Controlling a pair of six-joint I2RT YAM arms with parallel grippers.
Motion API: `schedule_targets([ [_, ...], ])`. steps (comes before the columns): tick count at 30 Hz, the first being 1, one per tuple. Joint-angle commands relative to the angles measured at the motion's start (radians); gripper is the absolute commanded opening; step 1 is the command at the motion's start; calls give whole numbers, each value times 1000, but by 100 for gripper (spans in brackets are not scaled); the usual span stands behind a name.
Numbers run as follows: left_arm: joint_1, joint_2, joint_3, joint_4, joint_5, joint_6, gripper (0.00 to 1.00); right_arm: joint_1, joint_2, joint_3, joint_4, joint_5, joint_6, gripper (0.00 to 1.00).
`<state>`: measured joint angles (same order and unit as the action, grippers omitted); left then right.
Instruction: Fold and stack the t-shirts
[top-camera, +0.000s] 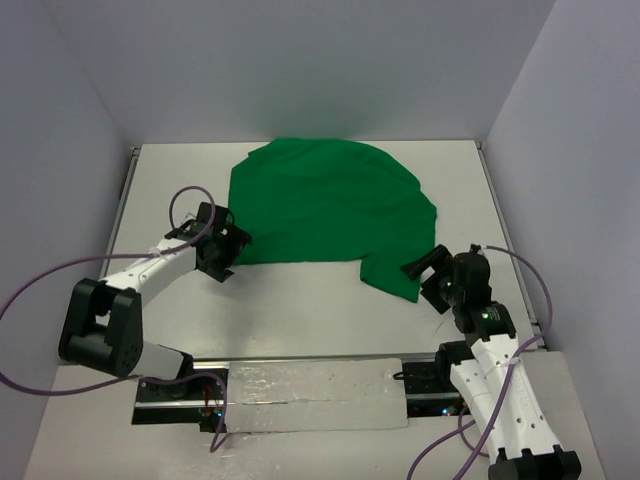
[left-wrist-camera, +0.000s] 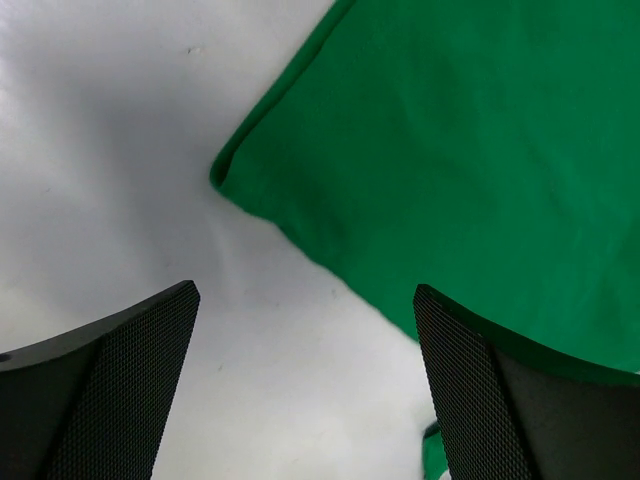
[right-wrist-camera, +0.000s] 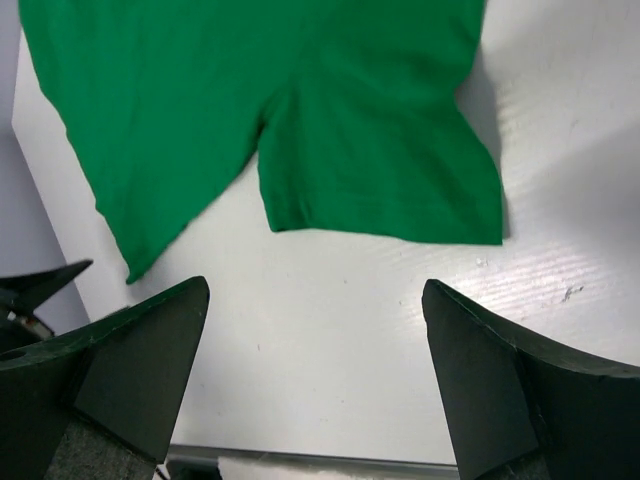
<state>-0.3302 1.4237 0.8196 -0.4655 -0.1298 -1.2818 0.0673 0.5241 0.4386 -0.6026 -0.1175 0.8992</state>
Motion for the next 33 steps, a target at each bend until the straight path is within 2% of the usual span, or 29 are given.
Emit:
schedule_targets([
  [1, 0, 80, 5, 131, -54, -101, 97, -4, -50, -40, 28, -54, 69, 95],
  [8, 0, 230, 15, 243, -116, -139, 86, -3, -111, -89, 3, -57, 173, 95],
  [10, 0, 266, 7, 279, -108, -144, 75, -4, -118, -126, 3, -49, 224, 95],
  [11, 0, 282, 18, 290, -104, -144, 60, -4, -116, -144, 7, -47, 248, 95],
  [13, 1, 314, 47, 278, -98, -129, 20, -4, -109, -194, 22, -41, 311, 95],
  [15, 2, 325, 78, 256, -95, -111, 10, -4, -102, -244, 80, -45, 366, 95],
  [21, 3, 249, 68, 269, -102, -74, 10, -2, -23, -362, 304, -20, 487, 95],
  [29, 3, 190, 56, 260, -100, -49, 10, 0, 236, -324, 544, 108, 533, 89],
  [33, 3, 177, 52, 261, -97, -46, 10, 2, 361, -326, 655, 114, 584, 87],
])
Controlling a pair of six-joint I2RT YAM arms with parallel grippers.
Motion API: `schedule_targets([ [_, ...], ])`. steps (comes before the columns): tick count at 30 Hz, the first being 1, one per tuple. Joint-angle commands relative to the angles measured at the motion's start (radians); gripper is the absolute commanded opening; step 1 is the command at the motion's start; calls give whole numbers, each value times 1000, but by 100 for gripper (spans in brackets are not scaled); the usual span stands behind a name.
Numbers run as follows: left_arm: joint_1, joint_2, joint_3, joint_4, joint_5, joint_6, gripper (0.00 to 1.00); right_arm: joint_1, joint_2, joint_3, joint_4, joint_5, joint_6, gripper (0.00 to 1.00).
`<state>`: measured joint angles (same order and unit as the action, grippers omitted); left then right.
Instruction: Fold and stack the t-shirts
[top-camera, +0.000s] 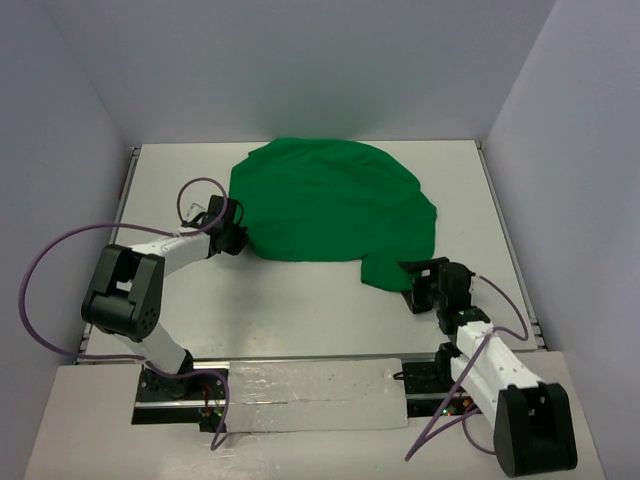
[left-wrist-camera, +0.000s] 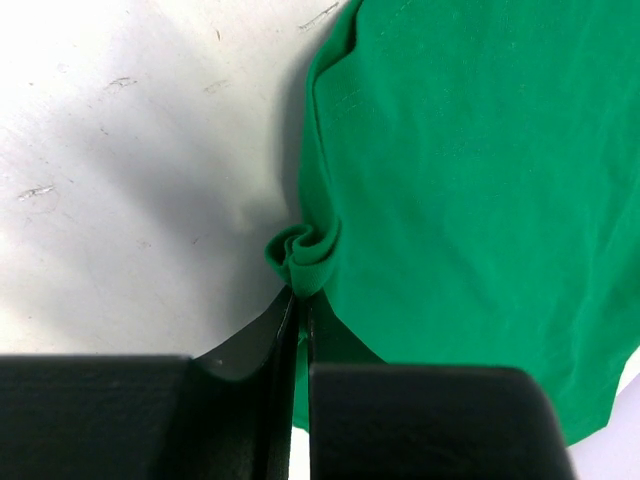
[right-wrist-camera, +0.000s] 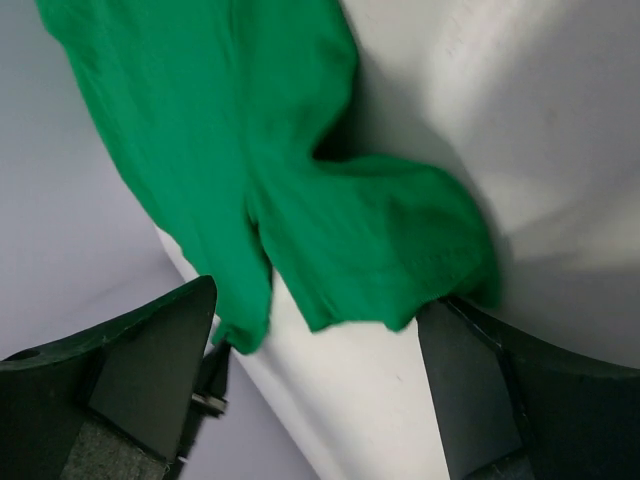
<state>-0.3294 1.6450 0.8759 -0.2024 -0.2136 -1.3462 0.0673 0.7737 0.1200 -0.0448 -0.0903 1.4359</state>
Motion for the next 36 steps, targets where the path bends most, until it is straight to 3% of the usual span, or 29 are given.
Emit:
schedule_targets([
  [1, 3, -46, -3, -2, -13, 20, 10, 4, 162, -10, 151, 86, 65, 86],
  [4, 3, -45, 0, -5, -5, 25, 10, 26, 256, -6, 224, 115, 96, 82],
  [9, 1, -50, -8, 3, 5, 26, 10, 43, 322, 41, 259, 165, 83, 60],
  [12, 1, -53, -15, 6, 10, 28, 10, 47, 366, 83, 258, 185, 59, 43],
  [16, 2, -66, -9, -5, 13, 45, 10, 45, 385, 120, 244, 190, 9, 11],
  [22, 1, -188, 96, -85, -10, 169, 10, 48, 135, 304, 23, 238, -189, 9],
  [25, 2, -310, 197, -154, -21, 242, 10, 45, -58, 509, -93, 300, -365, 9],
  [36, 1, -665, 557, -252, 12, 408, 10, 46, -167, 1108, -261, 270, -641, 9],
])
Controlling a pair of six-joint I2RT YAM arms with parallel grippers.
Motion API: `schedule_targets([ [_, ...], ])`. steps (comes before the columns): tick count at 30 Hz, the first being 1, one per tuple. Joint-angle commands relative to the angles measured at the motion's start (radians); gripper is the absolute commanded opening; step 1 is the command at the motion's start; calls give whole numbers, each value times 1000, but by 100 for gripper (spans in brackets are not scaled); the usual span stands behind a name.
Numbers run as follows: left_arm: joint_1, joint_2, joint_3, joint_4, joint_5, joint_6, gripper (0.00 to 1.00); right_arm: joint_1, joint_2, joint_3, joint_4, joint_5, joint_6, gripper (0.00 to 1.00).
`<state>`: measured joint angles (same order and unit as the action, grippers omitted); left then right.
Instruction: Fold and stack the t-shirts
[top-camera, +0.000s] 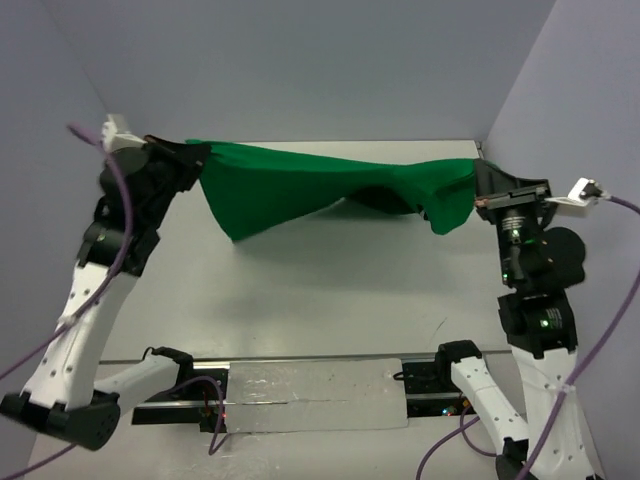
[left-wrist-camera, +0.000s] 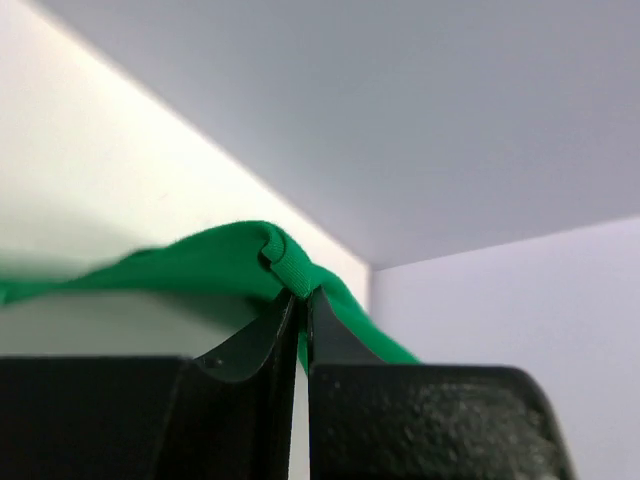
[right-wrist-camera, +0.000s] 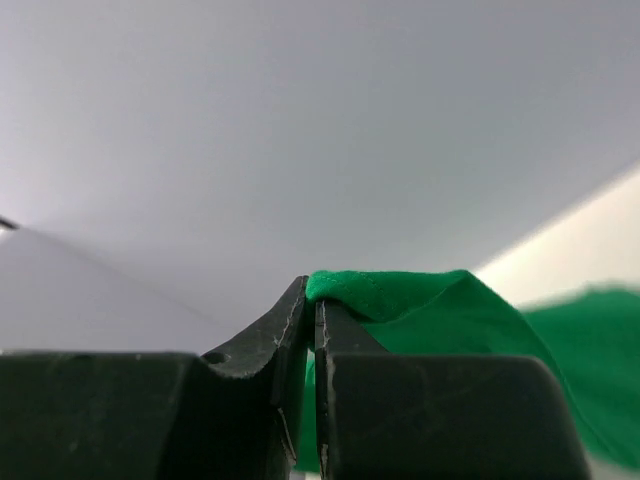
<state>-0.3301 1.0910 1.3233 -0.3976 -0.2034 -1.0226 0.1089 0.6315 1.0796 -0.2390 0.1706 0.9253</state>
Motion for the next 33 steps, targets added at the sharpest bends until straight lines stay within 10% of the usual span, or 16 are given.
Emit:
schedule_targets([
  [1, 2, -127, 135, -64, 2, 88, 10, 5, -35, 177, -66, 10, -140, 9],
  [17, 2, -214, 380, -118, 134, 111, 11, 5, 9, 585, -58, 26, -247, 9],
  [33, 115, 68, -92, 27, 136, 155, 10, 3, 485, 246, 47, -23, -371, 9],
])
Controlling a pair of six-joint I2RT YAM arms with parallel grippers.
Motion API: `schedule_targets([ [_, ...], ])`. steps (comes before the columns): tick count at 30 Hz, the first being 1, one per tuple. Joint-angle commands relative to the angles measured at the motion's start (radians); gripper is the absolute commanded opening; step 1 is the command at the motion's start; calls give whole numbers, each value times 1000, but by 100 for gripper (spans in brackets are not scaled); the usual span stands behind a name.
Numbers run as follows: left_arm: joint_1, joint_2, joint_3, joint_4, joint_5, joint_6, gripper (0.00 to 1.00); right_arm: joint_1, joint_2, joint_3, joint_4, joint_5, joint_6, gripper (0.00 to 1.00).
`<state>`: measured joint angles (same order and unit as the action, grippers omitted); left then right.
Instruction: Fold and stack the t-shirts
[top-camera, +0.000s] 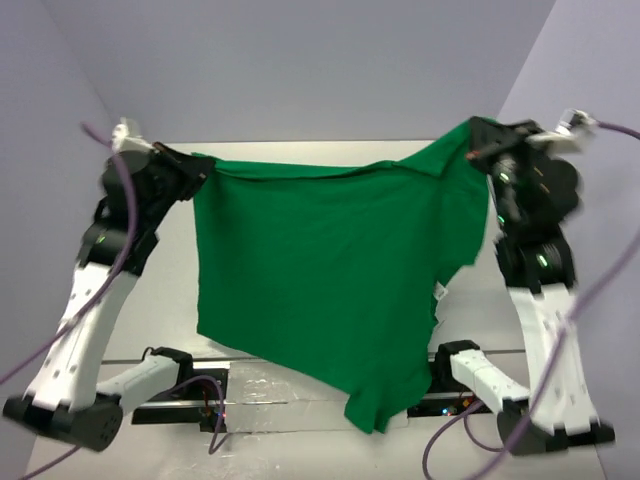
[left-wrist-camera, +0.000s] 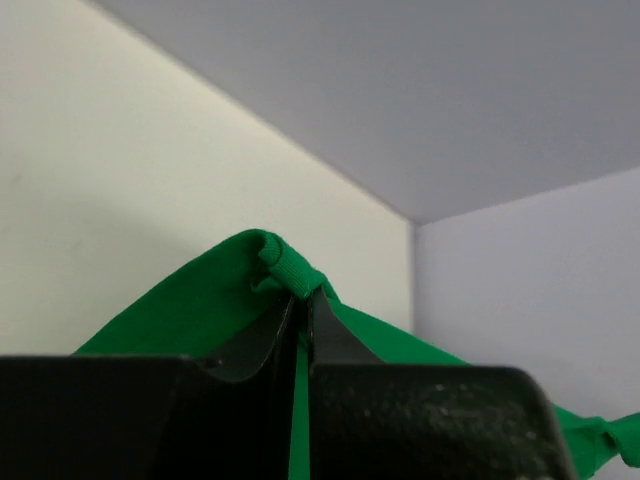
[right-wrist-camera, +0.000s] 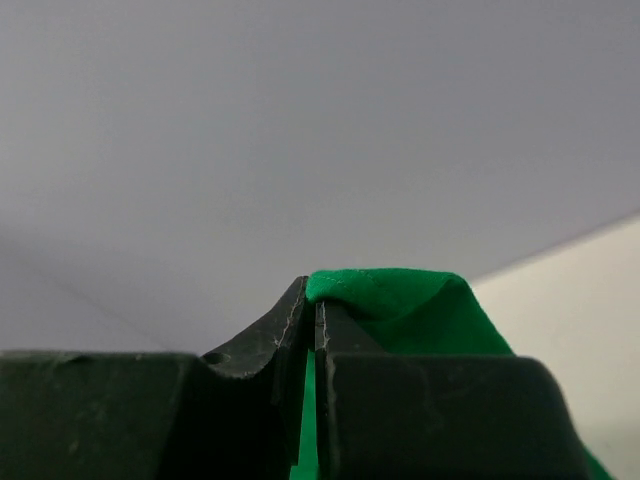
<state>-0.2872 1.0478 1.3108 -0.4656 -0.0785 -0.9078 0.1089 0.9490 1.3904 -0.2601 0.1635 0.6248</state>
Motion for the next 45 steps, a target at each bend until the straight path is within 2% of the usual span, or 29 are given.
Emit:
schedule_targets([
  [1, 85, 180, -88, 110, 23, 46, 10, 2, 254, -67, 73, -12, -73, 9],
  [4, 142, 342, -86, 168, 36, 70, 10, 0, 437, -43, 114, -34, -69, 9],
  [8, 224, 572, 9, 193, 69, 74, 10, -1, 696, 88, 170, -64, -52, 9],
  [10, 251, 708, 64, 197, 89, 77, 10, 2, 832, 218, 173, -94, -35, 9],
  [12, 264, 777, 125, 193, 101, 78, 10, 4, 967, 297, 178, -110, -13, 9],
  [17, 306, 943, 254, 170, 145, 80, 10, 10, 1171, 460, 209, -156, 59, 9],
  [21, 354, 1034, 391, 119, 175, 101, 10, 20, 1216, 478, 231, -159, 93, 9],
  [23, 364, 1049, 423, 111, 191, 104, 10, 24, 1200, 450, 241, -160, 100, 9],
  [29, 378, 1116, 505, 48, 236, 139, 10, 38, 1000, 137, 333, -182, 143, 9],
  [34, 378, 1083, 435, 86, 247, 140, 10, 51, 828, -107, 377, -181, 148, 9],
  [39, 378, 1046, 403, 70, 227, 163, 10, 94, 702, -238, 325, -151, 110, 9],
  [45, 379, 999, 340, 76, 207, 181, 10, 123, 525, -432, 323, -93, 154, 9],
])
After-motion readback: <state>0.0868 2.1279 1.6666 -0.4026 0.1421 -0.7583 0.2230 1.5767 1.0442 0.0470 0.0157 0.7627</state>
